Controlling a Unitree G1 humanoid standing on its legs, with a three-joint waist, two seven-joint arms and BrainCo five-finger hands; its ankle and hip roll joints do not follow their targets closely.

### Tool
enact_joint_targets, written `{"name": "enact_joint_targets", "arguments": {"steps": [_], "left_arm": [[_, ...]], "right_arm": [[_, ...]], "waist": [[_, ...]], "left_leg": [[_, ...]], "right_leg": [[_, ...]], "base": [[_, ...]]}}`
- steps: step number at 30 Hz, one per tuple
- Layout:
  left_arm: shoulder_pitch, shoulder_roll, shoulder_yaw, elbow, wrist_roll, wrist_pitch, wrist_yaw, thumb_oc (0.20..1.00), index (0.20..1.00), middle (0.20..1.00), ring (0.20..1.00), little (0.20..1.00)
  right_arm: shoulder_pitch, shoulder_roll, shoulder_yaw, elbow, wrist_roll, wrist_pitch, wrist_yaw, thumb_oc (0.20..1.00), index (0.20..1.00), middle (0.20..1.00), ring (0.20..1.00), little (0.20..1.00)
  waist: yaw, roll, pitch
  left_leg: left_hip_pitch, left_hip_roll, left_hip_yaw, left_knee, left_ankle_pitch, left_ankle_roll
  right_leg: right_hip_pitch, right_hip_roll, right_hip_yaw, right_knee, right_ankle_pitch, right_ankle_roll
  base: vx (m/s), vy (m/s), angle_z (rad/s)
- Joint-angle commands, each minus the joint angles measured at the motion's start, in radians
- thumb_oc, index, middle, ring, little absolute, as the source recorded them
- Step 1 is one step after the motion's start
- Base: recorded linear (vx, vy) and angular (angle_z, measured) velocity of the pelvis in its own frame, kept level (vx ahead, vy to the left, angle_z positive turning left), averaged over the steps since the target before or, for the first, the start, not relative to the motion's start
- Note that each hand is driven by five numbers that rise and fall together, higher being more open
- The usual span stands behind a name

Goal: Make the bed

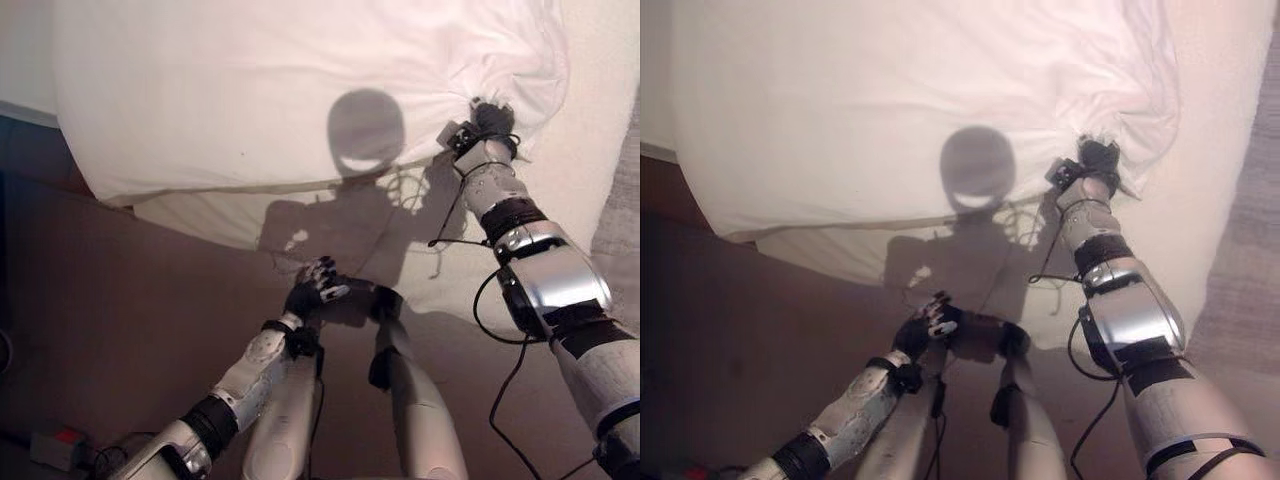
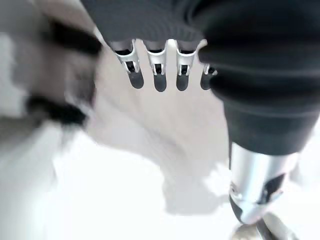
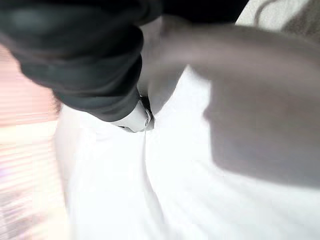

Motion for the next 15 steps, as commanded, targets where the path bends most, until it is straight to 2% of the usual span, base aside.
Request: {"name": "enact_joint_targets", "arguments": {"steps": [1,4,7,8,11,14,15], "left_arm": [[0.046,-0.015,-0.070,-0.104,-0.175,0.026,-0.064,1.000,1.000,1.000,1.000,1.000],[-0.018,0.006,-0.150,-0.162,-0.258,0.051,-0.086,1.000,1.000,1.000,1.000,1.000],[-0.057,0.019,-0.184,-0.174,-0.301,0.062,-0.096,1.000,1.000,1.000,1.000,1.000],[-0.091,0.000,-0.206,-0.149,-0.354,0.090,-0.116,1.000,1.000,1.000,1.000,1.000],[-0.116,-0.031,-0.203,-0.125,-0.400,0.066,-0.114,1.000,1.000,1.000,1.000,1.000],[-0.138,-0.056,-0.170,-0.114,-0.435,0.046,-0.105,1.000,1.000,1.000,1.000,1.000],[-0.144,-0.088,-0.108,-0.086,-0.483,0.013,-0.085,1.000,1.000,1.000,1.000,1.000]], "right_arm": [[0.008,0.010,0.066,-0.212,0.005,-0.105,0.070,0.200,0.200,0.200,0.200,0.200],[0.054,0.009,0.107,-0.370,0.001,-0.138,0.100,0.200,0.200,0.200,0.200,0.200],[0.074,0.006,0.131,-0.440,-0.014,-0.147,0.108,0.200,0.200,0.200,0.200,0.200],[0.091,0.009,0.163,-0.494,-0.021,-0.148,0.127,0.200,0.200,0.200,0.200,0.200],[0.105,0.004,0.198,-0.549,-0.028,-0.144,0.143,0.200,0.200,0.200,0.200,0.200],[0.119,0.016,0.209,-0.574,-0.023,-0.150,0.150,0.200,0.200,0.200,0.200,0.200],[0.139,0.026,0.215,-0.594,-0.013,-0.150,0.157,0.200,0.200,0.200,0.200,0.200]], "waist": [[-0.062,-0.020,-0.002],[-0.087,-0.036,-0.002],[-0.100,-0.046,-0.003],[-0.117,-0.057,-0.017],[-0.138,-0.072,-0.034],[-0.142,-0.085,-0.041],[-0.146,-0.098,-0.048]], "left_leg": [[0.041,-0.018,0.041,0.039,-0.090,0.006],[0.081,-0.013,0.064,0.032,-0.093,0.014],[0.108,-0.009,0.079,0.033,-0.096,0.016],[0.128,-0.006,0.094,0.035,-0.101,0.018],[0.146,-0.004,0.114,0.048,-0.110,0.019],[0.153,0.002,0.135,0.063,-0.120,0.021],[0.159,0.008,0.148,0.081,-0.132,0.024]], "right_leg": [[0.081,-0.054,0.099,0.093,-0.043,0.106],[0.100,-0.048,0.124,0.093,-0.037,0.110],[0.111,-0.045,0.139,0.097,-0.038,0.110],[0.115,-0.043,0.153,0.102,-0.038,0.110],[0.117,-0.038,0.169,0.107,-0.035,0.113],[0.112,-0.032,0.184,0.116,-0.036,0.118],[0.107,-0.029,0.197,0.131,-0.037,0.118]], "base": [[-0.08,0.029,-0.28],[-0.05,0.021,-0.31],[-0.05,0.001,-0.32],[-0.03,-0.005,-0.18],[-0.04,-0.003,-0.30],[-0.03,-0.013,-0.21],[-0.02,-0.053,-0.21]]}}
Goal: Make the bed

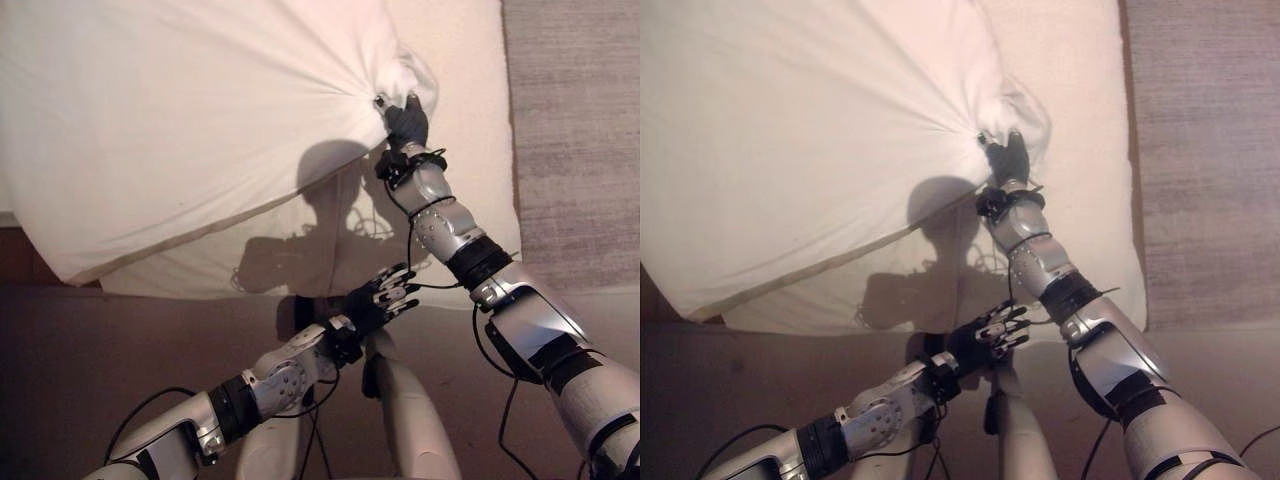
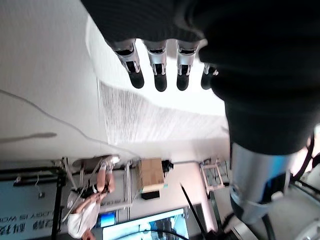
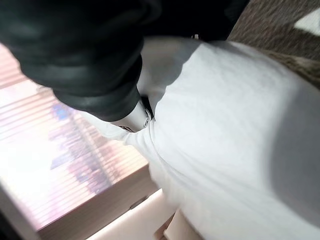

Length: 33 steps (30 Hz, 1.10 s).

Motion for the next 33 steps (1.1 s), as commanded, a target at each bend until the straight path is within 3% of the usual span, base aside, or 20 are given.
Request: {"name": "enact_joint_targets", "arguments": {"steps": [1,2,3,4,9,14,33], "left_arm": [[0.027,-0.057,0.132,0.014,-0.095,-0.093,0.006,1.000,1.000,1.000,1.000,1.000],[0.027,-0.057,0.132,0.014,-0.095,-0.093,0.006,1.000,1.000,1.000,1.000,1.000],[0.020,-0.072,0.207,0.013,-0.107,-0.166,0.050,1.000,1.000,1.000,1.000,1.000],[0.018,-0.082,0.241,0.015,-0.117,-0.189,0.066,1.000,1.000,1.000,1.000,1.000],[-0.025,-0.144,0.447,0.087,-0.080,-0.277,0.144,1.000,1.000,1.000,1.000,1.000],[-0.034,-0.198,0.577,0.096,-0.106,-0.365,0.197,1.000,1.000,1.000,1.000,1.000],[-0.009,-0.238,0.801,0.147,-0.134,-0.476,0.274,1.000,1.000,1.000,1.000,1.000]], "right_arm": [[-0.022,-0.026,-0.058,-0.125,-0.012,-0.097,0.037,0.200,0.200,0.200,0.200,0.200],[-0.022,-0.026,-0.058,-0.126,-0.012,-0.096,0.037,0.200,0.200,0.200,0.200,0.200],[0.012,-0.037,-0.058,-0.162,-0.019,-0.096,0.030,0.200,0.200,0.200,0.200,0.200],[0.037,-0.041,-0.066,-0.177,-0.019,-0.098,0.026,0.200,0.200,0.200,0.200,0.200],[0.122,-0.050,-0.104,-0.230,-0.033,-0.096,0.025,0.200,0.200,0.200,0.200,0.200],[0.197,-0.045,-0.142,-0.263,-0.046,-0.091,0.021,0.200,0.200,0.200,0.200,0.200],[0.288,0.007,-0.252,-0.276,-0.090,-0.124,-0.042,0.200,0.200,0.200,0.200,0.200]], "waist": [[-0.012,-0.051,-0.048],[-0.012,-0.051,-0.048],[-0.012,-0.058,-0.050],[-0.011,-0.061,-0.050],[-0.008,-0.064,-0.064],[-0.002,-0.060,-0.079],[0.036,-0.061,-0.094]], "left_leg": [[0.011,0.011,0.010,0.072,-0.088,-0.002],[0.011,0.011,0.011,0.073,-0.088,-0.002],[0.011,0.014,0.011,0.095,-0.096,0.000],[0.013,0.015,0.010,0.104,-0.100,0.000],[0.009,0.017,-0.006,0.131,-0.113,-0.003],[0.000,0.020,-0.024,0.140,-0.114,-0.004],[-0.016,0.020,-0.064,0.145,-0.114,-0.007]], "right_leg": [[0.019,-0.043,0.043,0.123,-0.052,0.089],[0.018,-0.043,0.043,0.124,-0.053,0.089],[0.020,-0.040,0.045,0.138,-0.059,0.085],[0.022,-0.040,0.043,0.145,-0.063,0.082],[0.027,-0.038,0.028,0.164,-0.084,0.071],[0.029,-0.040,0.013,0.176,-0.093,0.062],[0.025,-0.052,-0.029,0.216,-0.125,0.048]], "base": [[-0.02,-0.053,-0.32],[-0.01,-0.074,-0.35],[-0.01,-0.078,-0.28],[-0.01,-0.104,-0.14],[0.00,-0.059,0.03],[0.01,-0.060,0.08],[0.01,-0.011,0.06]]}}
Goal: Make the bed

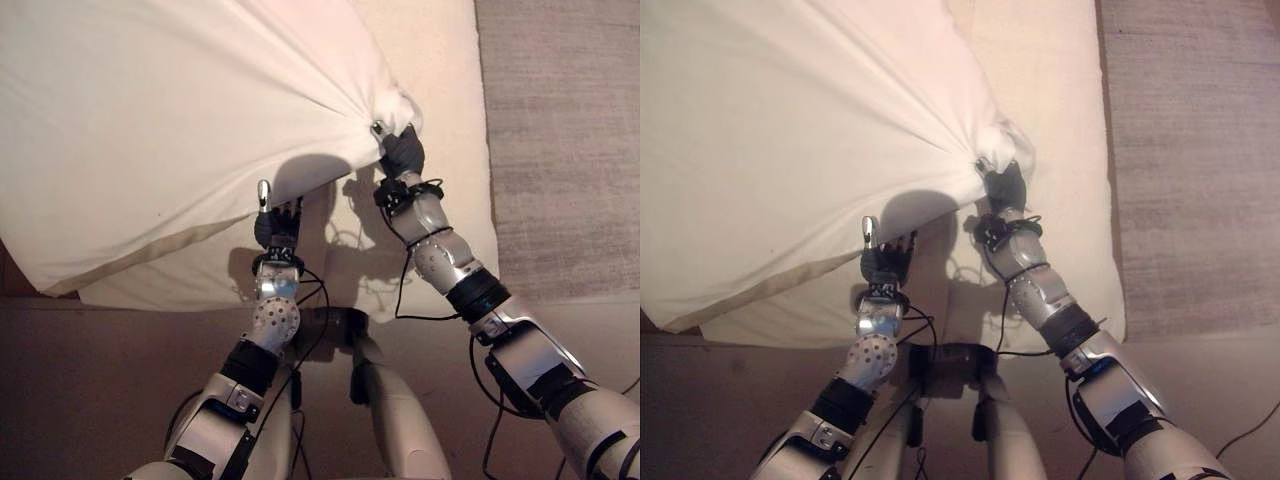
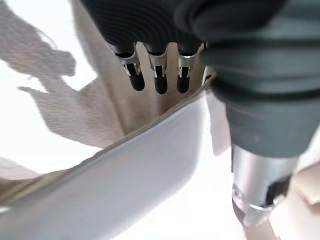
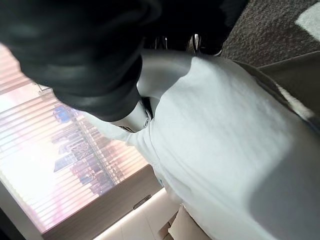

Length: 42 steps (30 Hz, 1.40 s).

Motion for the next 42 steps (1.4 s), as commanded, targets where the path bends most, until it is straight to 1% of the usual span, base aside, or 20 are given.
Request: {"name": "enact_joint_targets", "arguments": {"steps": [1,5,8,13,14,15,17,20,21,22,26,27,28,31,32,35,36,37,39,42], "left_arm": [[0.013,0.023,0.116,0.015,0.013,-0.094,0.028,1.000,1.000,1.000,1.000,1.000],[-0.053,0.036,0.152,0.071,0.059,-0.108,0.084,1.000,1.000,1.000,1.000,1.000],[-0.128,0.069,0.183,0.139,0.107,-0.096,0.131,1.000,1.000,1.000,1.000,1.000],[-0.229,0.111,0.193,0.231,0.157,-0.055,0.168,1.000,1.000,1.000,1.000,1.000],[-0.271,0.133,0.187,0.267,0.176,-0.033,0.171,1.000,1.000,1.000,1.000,1.000],[-0.271,0.133,0.188,0.268,0.175,-0.033,0.170,1.000,1.000,1.000,1.000,1.000],[-0.321,0.169,0.175,0.321,0.202,0.013,0.160,1.000,1.000,1.000,1.000,1.000],[-0.352,0.199,0.159,0.345,0.218,0.045,0.139,1.000,1.000,1.000,1.000,1.000],[-0.352,0.198,0.159,0.346,0.217,0.045,0.138,1.000,1.000,1.000,1.000,1.000],[-0.373,0.218,0.144,0.371,0.226,0.071,0.117,1.000,1.000,1.000,1.000,1.000],[-0.388,0.249,0.114,0.388,0.243,0.106,0.082,1.000,1.000,1.000,1.000,1.000],[-0.359,0.262,0.106,0.363,0.245,0.115,0.051,0.649,0.649,0.649,0.649,0.649],[-0.330,0.267,0.107,0.341,0.253,0.115,0.038,0.200,0.200,0.200,0.200,0.200],[-0.279,0.262,0.111,0.297,0.251,0.105,0.027,0.200,0.200,0.200,0.200,0.200],[-0.211,0.252,0.123,0.228,0.261,0.087,0.023,0.200,0.200,0.200,0.200,0.200],[-0.133,0.257,0.138,0.151,0.295,0.077,0.022,0.200,0.200,0.200,0.200,0.200],[-0.054,0.249,0.172,0.084,0.309,0.059,0.022,0.200,0.200,0.200,0.200,0.200],[-0.054,0.249,0.172,0.084,0.309,0.059,0.022,0.200,0.200,0.200,0.200,0.200],[0.043,0.232,0.252,0.028,0.346,0.030,0.034,0.200,0.200,0.200,0.200,0.200],[0.084,0.214,0.320,0.018,0.358,0.001,0.052,0.200,0.200,0.200,0.200,0.200]], "right_arm": [[0.091,-0.018,-0.148,-0.152,-0.067,-0.127,-0.015,0.200,0.200,0.200,0.200,0.200],[0.179,0.012,-0.173,-0.206,-0.060,-0.149,-0.017,0.200,0.200,0.200,0.200,0.200],[0.264,0.032,-0.190,-0.250,-0.046,-0.165,-0.009,0.200,0.200,0.200,0.200,0.200],[0.387,0.057,-0.175,-0.330,-0.018,-0.177,0.027,0.200,0.200,0.200,0.200,0.200],[0.443,0.060,-0.151,-0.380,0.012,-0.176,0.066,0.200,0.200,0.200,0.200,0.200],[0.444,0.060,-0.151,-0.382,0.012,-0.176,0.067,0.200,0.200,0.200,0.200,0.200],[0.541,0.039,-0.115,-0.462,0.057,-0.160,0.147,0.200,0.200,0.200,0.200,0.200],[0.635,0.001,-0.079,-0.526,0.088,-0.128,0.223,0.200,0.200,0.200,0.200,0.200],[0.637,0.000,-0.079,-0.527,0.089,-0.128,0.224,0.200,0.200,0.200,0.200,0.200],[0.689,-0.035,-0.062,-0.558,0.099,-0.102,0.272,0.200,0.200,0.200,0.200,0.200],[0.733,-0.079,-0.054,-0.576,0.120,-0.077,0.319,0.200,0.200,0.200,0.200,0.200],[0.736,-0.091,-0.056,-0.567,0.114,-0.067,0.334,0.200,0.200,0.200,0.200,0.200],[0.735,-0.093,-0.066,-0.559,0.100,-0.066,0.333,0.200,0.200,0.200,0.200,0.200],[0.726,-0.083,-0.079,-0.540,0.090,-0.068,0.321,0.200,0.200,0.200,0.200,0.200],[0.710,-0.061,-0.090,-0.502,0.078,-0.068,0.303,0.200,0.200,0.200,0.200,0.200],[0.707,-0.040,-0.101,-0.472,0.055,-0.064,0.286,0.200,0.200,0.200,0.200,0.200],[0.711,-0.015,-0.118,-0.434,0.037,-0.059,0.268,0.200,0.200,0.200,0.200,0.200],[0.711,-0.015,-0.118,-0.434,0.037,-0.059,0.268,0.200,0.200,0.200,0.200,0.200],[0.723,0.031,-0.152,-0.374,0.006,-0.060,0.233,0.200,0.200,0.200,0.200,0.200],[0.736,0.076,-0.195,-0.309,-0.003,-0.075,0.206,0.200,0.200,0.200,0.200,0.200]], "waist": [[0.006,-0.019,-0.094],[-0.002,-0.019,-0.097],[-0.017,-0.024,-0.108],[-0.049,-0.028,-0.118],[-0.065,-0.034,-0.114],[-0.065,-0.034,-0.115],[-0.090,-0.049,-0.113],[-0.106,-0.061,-0.112],[-0.106,-0.061,-0.113],[-0.117,-0.064,-0.109],[-0.126,-0.064,-0.100],[-0.125,-0.062,-0.095],[-0.121,-0.059,-0.092],[-0.113,-0.053,-0.086],[-0.097,-0.039,-0.079],[-0.082,-0.027,-0.079],[-0.064,-0.015,-0.081],[-0.064,-0.015,-0.081],[-0.037,-0.001,-0.090],[-0.018,0.019,-0.107]], "left_leg": [[-0.025,0.006,-0.038,0.053,-0.060,-0.009],[-0.032,0.004,-0.046,0.055,-0.057,-0.013],[-0.047,0.001,-0.059,0.051,-0.048,-0.018],[-0.066,-0.001,-0.072,0.053,-0.043,-0.017],[-0.073,0.001,-0.076,0.056,-0.040,-0.017],[-0.074,0.001,-0.075,0.056,-0.039,-0.017],[-0.083,0.008,-0.080,0.048,-0.031,-0.016],[-0.090,0.013,-0.087,0.043,-0.023,-0.017],[-0.090,0.013,-0.087,0.043,-0.023,-0.017],[-0.089,0.014,-0.089,0.040,-0.022,-0.018],[-0.089,0.012,-0.088,0.046,-0.022,-0.019],[-0.088,0.012,-0.085,0.047,-0.023,-0.019],[-0.086,0.012,-0.082,0.049,-0.024,-0.019],[-0.083,0.011,-0.079,0.053,-0.025,-0.020],[-0.074,0.009,-0.080,0.053,-0.023,-0.023],[-0.063,0.009,-0.087,0.049,-0.020,-0.025],[-0.042,0.008,-0.099,0.039,-0.017,-0.028],[-0.042,0.008,-0.099,0.039,-0.017,-0.028],[0.002,0.007,-0.122,0.012,-0.007,-0.039],[0.038,0.005,-0.152,-0.030,0.020,-0.063]], "right_leg": [[-0.014,-0.044,-0.006,0.161,-0.085,0.054],[-0.024,-0.045,-0.008,0.191,-0.104,0.049],[-0.039,-0.042,0.001,0.207,-0.121,0.043],[-0.061,-0.030,0.024,0.214,-0.124,0.037],[-0.069,-0.020,0.038,0.213,-0.118,0.036],[-0.070,-0.020,0.039,0.212,-0.118,0.036],[-0.079,-0.009,0.056,0.201,-0.108,0.036],[-0.083,-0.003,0.063,0.190,-0.099,0.038],[-0.083,-0.003,0.063,0.190,-0.099,0.038],[-0.083,-0.001,0.065,0.186,-0.096,0.039],[-0.080,-0.001,0.068,0.180,-0.088,0.042],[-0.078,-0.002,0.066,0.177,-0.084,0.044],[-0.076,-0.003,0.064,0.176,-0.083,0.045],[-0.071,-0.006,0.056,0.179,-0.083,0.045],[-0.065,-0.010,0.043,0.194,-0.093,0.044],[-0.059,-0.015,0.029,0.221,-0.108,0.041],[-0.046,-0.024,0.012,0.257,-0.132,0.038],[-0.046,-0.024,0.012,0.257,-0.132,0.038],[-0.022,-0.036,-0.025,0.302,-0.173,0.030],[0.013,-0.056,-0.082,0.325,-0.212,0.018]], "base": [[0.01,-0.006,0.08],[0.01,-0.020,0.13],[0.01,-0.031,0.16],[0.01,-0.006,0.17],[0.00,-0.001,0.09],[0.00,-0.006,0.15],[-0.01,-0.011,0.07],[-0.01,-0.016,-0.08],[0.00,-0.008,-0.08],[0.00,0.000,0.00],[-0.01,0.012,0.04],[0.00,0.000,0.00],[0.00,0.000,0.00],[-0.02,-0.004,-0.06],[-0.03,-0.024,-0.04],[-0.02,-0.046,-0.01],[0.00,-0.045,0.03],[-0.01,-0.085,0.13],[0.00,-0.074,0.19],[0.01,-0.079,0.35]]}}
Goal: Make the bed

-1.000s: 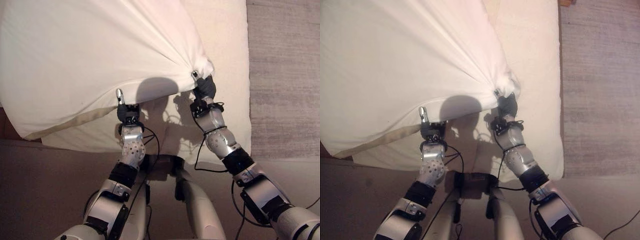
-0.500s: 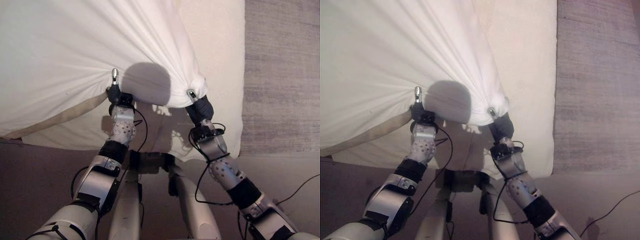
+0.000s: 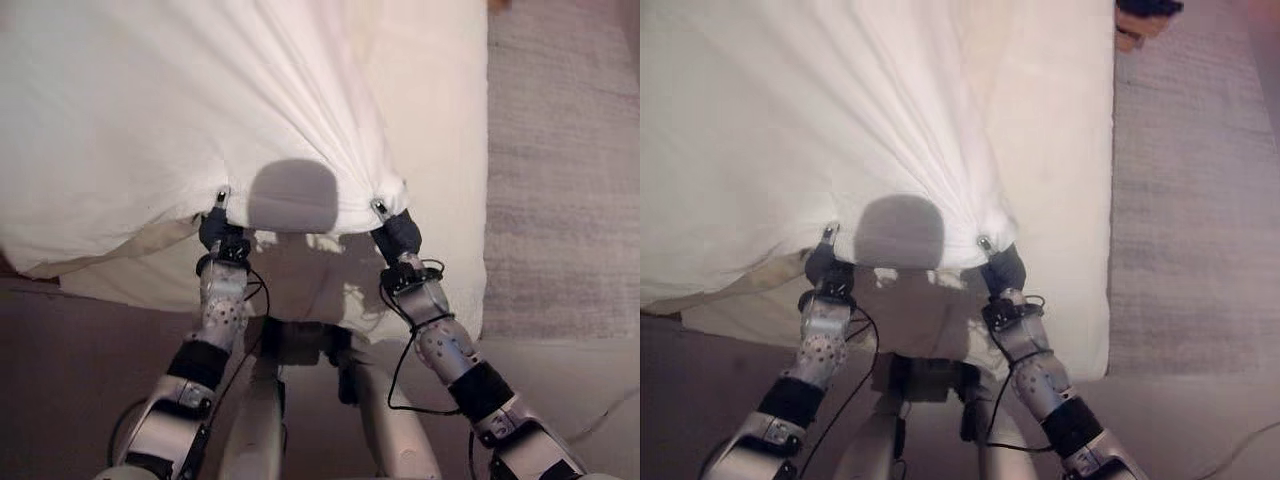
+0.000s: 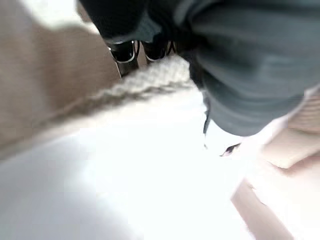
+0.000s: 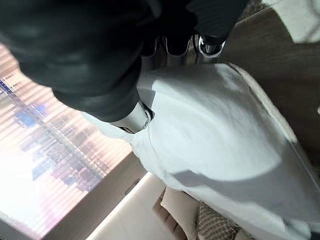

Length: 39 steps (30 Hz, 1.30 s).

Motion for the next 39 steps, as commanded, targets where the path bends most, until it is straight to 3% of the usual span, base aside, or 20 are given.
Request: {"name": "enact_joint_targets", "arguments": {"steps": [1,2,4,5,7,11,14,16,17,19,21,23,24,26,29,31,33,34,36,39], "left_arm": [[0.016,-0.005,0.180,0.015,0.039,-0.132,0.018,0.200,0.200,0.200,0.200,0.200],[0.013,-0.010,0.191,0.029,0.038,-0.137,0.017,0.200,0.200,0.200,0.200,0.200],[0.019,-0.032,0.207,0.045,0.030,-0.149,0.011,0.200,0.200,0.200,0.200,0.200],[0.023,-0.040,0.211,0.042,0.024,-0.156,0.005,0.200,0.200,0.200,0.200,0.200],[0.055,-0.040,0.237,0.039,0.013,-0.178,-0.004,0.200,0.200,0.200,0.200,0.200],[0.100,-0.034,0.255,-0.004,0.016,-0.190,-0.010,0.200,0.200,0.200,0.200,0.200],[0.123,-0.037,0.254,-0.017,0.025,-0.188,-0.017,0.200,0.200,0.200,0.200,0.200],[0.132,-0.024,0.242,-0.012,0.035,-0.176,-0.027,0.200,0.200,0.200,0.200,0.200],[0.140,-0.024,0.238,-0.008,0.035,-0.163,-0.040,0.200,0.200,0.200,0.200,0.200],[0.146,-0.032,0.208,0.014,0.034,-0.151,-0.066,0.200,0.200,0.200,0.200,0.200],[0.162,-0.040,0.179,0.011,0.046,-0.145,-0.083,0.200,0.200,0.200,0.200,0.200],[0.162,-0.033,0.172,0.028,0.075,-0.144,-0.065,0.200,0.200,0.200,0.200,0.200],[0.168,-0.029,0.176,0.020,0.074,-0.141,-0.071,0.200,0.200,0.200,0.200,0.200],[0.173,-0.034,0.176,0.024,0.062,-0.125,-0.082,0.200,0.200,0.200,0.200,0.200],[0.190,-0.039,0.176,0.011,0.072,-0.101,-0.083,0.200,0.200,0.200,0.200,0.200],[0.194,-0.045,0.181,0.016,0.077,-0.099,-0.077,0.200,0.200,0.200,0.200,0.200],[0.197,-0.056,0.180,0.039,0.078,-0.095,-0.084,0.200,0.200,0.200,0.200,0.200],[0.206,-0.067,0.181,0.039,0.075,-0.103,-0.086,0.200,0.200,0.200,0.200,0.200],[0.211,-0.091,0.161,0.049,0.074,-0.085,-0.101,0.200,0.200,0.200,0.200,0.200],[0.255,-0.124,0.157,0.039,0.065,-0.075,-0.115,0.200,0.200,0.200,0.200,0.200]], "right_arm": [[0.262,-0.084,-0.144,-0.069,-0.026,-0.087,-0.035,0.200,0.200,0.200,0.200,0.200],[0.266,-0.081,-0.159,-0.060,-0.028,-0.096,-0.043,0.200,0.200,0.200,0.200,0.200],[0.271,-0.072,-0.194,-0.035,-0.011,-0.112,-0.064,0.200,0.200,0.200,0.200,0.200],[0.265,-0.069,-0.189,-0.015,0.000,-0.115,-0.069,0.200,0.200,0.200,0.200,0.200],[0.247,-0.052,-0.176,0.020,0.019,-0.112,-0.066,0.200,0.200,0.200,0.200,0.200],[0.253,-0.030,-0.164,0.065,0.046,-0.101,-0.053,0.200,0.200,0.200,0.200,0.200],[0.274,-0.033,-0.165,0.086,0.052,-0.084,-0.040,0.200,0.200,0.200,0.200,0.200],[0.292,-0.037,-0.168,0.085,0.051,-0.072,-0.032,0.200,0.200,0.200,0.200,0.200],[0.294,-0.035,-0.167,0.084,0.051,-0.059,-0.022,0.200,0.200,0.200,0.200,0.200],[0.319,-0.042,-0.172,0.087,0.045,-0.035,-0.013,0.200,0.200,0.200,0.200,0.200],[0.310,-0.033,-0.169,0.112,0.032,-0.025,-0.020,0.200,0.200,0.200,0.200,0.200],[0.267,0.003,-0.150,0.150,0.052,-0.032,-0.021,0.200,0.200,0.200,0.200,0.200],[0.257,0.004,-0.146,0.160,0.054,-0.031,-0.020,0.200,0.200,0.200,0.200,0.200],[0.252,0.025,-0.139,0.177,0.072,-0.035,-0.011,0.200,0.200,0.200,0.200,0.200],[0.256,0.040,-0.111,0.204,0.075,-0.021,0.002,0.200,0.200,0.200,0.200,0.200],[0.255,0.046,-0.095,0.222,0.080,-0.024,0.004,0.200,0.200,0.200,0.200,0.200],[0.255,0.046,-0.095,0.238,0.093,-0.033,0.004,0.200,0.200,0.200,0.200,0.200],[0.262,0.041,-0.097,0.236,0.091,-0.036,0.000,0.200,0.200,0.200,0.200,0.200],[0.265,0.030,-0.104,0.238,0.109,-0.049,-0.008,0.200,0.200,0.200,0.200,0.200],[0.297,0.009,-0.119,0.234,0.096,-0.044,-0.019,0.200,0.200,0.200,0.200,0.200]], "waist": [[-0.017,0.086,-0.102],[-0.024,0.091,-0.105],[-0.065,0.104,-0.134],[-0.065,0.111,-0.141],[-0.048,0.117,-0.162],[-0.034,0.115,-0.190],[-0.035,0.127,-0.235],[-0.029,0.131,-0.265],[-0.027,0.127,-0.272],[-0.048,0.106,-0.300],[-0.038,0.095,-0.291],[-0.020,0.119,-0.285],[-0.021,0.134,-0.285],[-0.019,0.144,-0.293],[-0.005,0.146,-0.310],[-0.002,0.136,-0.316],[-0.007,0.128,-0.325],[-0.010,0.126,-0.330],[-0.025,0.138,-0.335],[-0.029,0.147,-0.314]], "left_leg": [[-0.034,0.011,-0.056,-0.021,0.038,-0.054],[-0.037,0.007,-0.041,-0.006,0.033,-0.053],[-0.007,0.047,0.111,0.043,-0.016,-0.047],[0.008,0.068,0.133,0.066,-0.037,-0.049],[0.017,0.084,0.091,0.087,-0.040,-0.048],[0.074,0.214,0.007,0.061,0.010,-0.072],[0.111,0.298,-0.064,-0.009,0.064,-0.110],[0.123,0.304,-0.110,0.010,0.053,-0.139],[0.126,0.266,-0.151,0.080,-0.017,-0.141],[0.130,0.205,-0.101,0.154,-0.136,-0.133],[0.116,0.145,-0.041,0.206,-0.190,-0.107],[0.110,0.133,0.030,0.164,-0.161,-0.086],[0.118,0.122,0.036,0.135,-0.148,-0.076],[0.135,0.089,0.063,0.063,-0.098,-0.056],[0.173,0.048,0.089,-0.016,-0.067,-0.031],[0.186,0.014,0.102,-0.034,-0.051,-0.032],[0.190,-0.021,0.100,-0.051,-0.029,-0.041],[0.180,-0.034,0.096,-0.055,-0.021,-0.046],[0.149,-0.059,0.082,-0.012,-0.026,-0.064],[0.118,-0.068,0.106,0.156,-0.062,-0.103]], "right_leg": [[0.018,-0.030,-0.064,0.075,-0.010,0.011],[0.034,-0.046,-0.085,0.072,-0.012,0.011],[0.070,-0.092,-0.123,0.076,-0.039,0.024],[0.076,-0.097,-0.117,0.076,-0.044,0.024],[0.096,-0.090,-0.102,0.044,-0.006,0.022],[0.177,-0.144,-0.063,0.027,-0.005,0.045],[0.207,-0.200,-0.023,0.029,0.010,0.078],[0.222,-0.238,0.005,0.022,0.035,0.102],[0.234,-0.256,0.033,0.002,0.062,0.113],[0.296,-0.332,0.035,-0.082,0.196,0.153],[0.266,-0.397,0.020,-0.161,0.428,0.166],[0.239,-0.375,-0.089,-0.142,0.345,0.143],[0.230,-0.351,-0.077,-0.107,0.296,0.129],[0.240,-0.254,-0.083,0.000,0.178,0.101],[0.270,-0.108,-0.133,0.095,0.018,0.062],[0.286,-0.003,-0.115,0.095,-0.044,0.047],[0.302,0.087,-0.059,0.048,-0.068,0.027],[0.318,0.111,-0.041,-0.014,-0.064,0.000],[0.346,0.117,-0.012,-0.069,-0.064,-0.030],[0.372,0.079,-0.054,-0.071,-0.073,-0.038]], "base": [[0.00,-0.050,0.58],[-0.03,-0.027,0.56],[0.04,0.059,0.91],[0.01,0.160,1.27],[0.00,0.186,0.57],[0.15,0.267,-0.33],[0.17,0.517,-0.03],[0.13,0.593,-0.14],[0.09,0.591,-0.21],[0.07,0.698,-0.30],[-0.16,0.715,-0.20],[-0.30,0.758,-0.69],[-0.23,0.717,-0.75],[-0.16,0.586,-0.52],[-0.10,0.419,0.13],[-0.09,0.303,0.04],[-0.08,0.229,-0.26],[-0.08,0.191,-0.21],[-0.06,0.165,0.17],[0.00,0.172,0.63]]}}
